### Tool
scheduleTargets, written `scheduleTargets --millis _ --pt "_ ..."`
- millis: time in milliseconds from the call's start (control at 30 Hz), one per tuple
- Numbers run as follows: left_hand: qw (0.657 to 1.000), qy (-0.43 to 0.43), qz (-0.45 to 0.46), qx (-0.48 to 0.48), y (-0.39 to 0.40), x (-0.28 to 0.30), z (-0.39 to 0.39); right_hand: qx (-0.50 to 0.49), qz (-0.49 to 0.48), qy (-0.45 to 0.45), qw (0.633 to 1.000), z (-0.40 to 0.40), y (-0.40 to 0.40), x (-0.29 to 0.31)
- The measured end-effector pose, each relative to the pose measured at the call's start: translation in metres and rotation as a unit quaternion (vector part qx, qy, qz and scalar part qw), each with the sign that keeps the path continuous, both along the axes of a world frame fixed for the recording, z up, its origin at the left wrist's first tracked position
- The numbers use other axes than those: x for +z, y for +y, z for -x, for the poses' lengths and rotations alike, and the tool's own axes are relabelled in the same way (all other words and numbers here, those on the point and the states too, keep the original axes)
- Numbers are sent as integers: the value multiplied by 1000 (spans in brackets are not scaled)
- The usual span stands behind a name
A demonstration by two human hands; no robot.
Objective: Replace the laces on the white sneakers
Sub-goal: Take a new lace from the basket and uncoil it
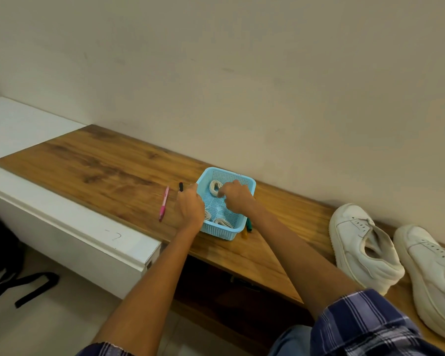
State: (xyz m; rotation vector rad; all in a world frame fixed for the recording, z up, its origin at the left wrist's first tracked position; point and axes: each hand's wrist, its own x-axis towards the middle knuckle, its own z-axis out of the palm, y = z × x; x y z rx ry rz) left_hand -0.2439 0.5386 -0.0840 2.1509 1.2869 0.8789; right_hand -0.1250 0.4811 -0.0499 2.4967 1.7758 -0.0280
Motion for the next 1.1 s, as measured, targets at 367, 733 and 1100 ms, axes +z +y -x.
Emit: scheduleTargets --millis 367,733,1100 --pt "1000 17 3 -10 0 -1 3 -10 -34 55 998 1 14 -23" --pt "1000 13 16 2 2 2 4 -88 -344 383 853 -24 -38 54" --pt "989 -110 31 -92 -70 59 -42 -152 -333 286 885 -85 -162 113"
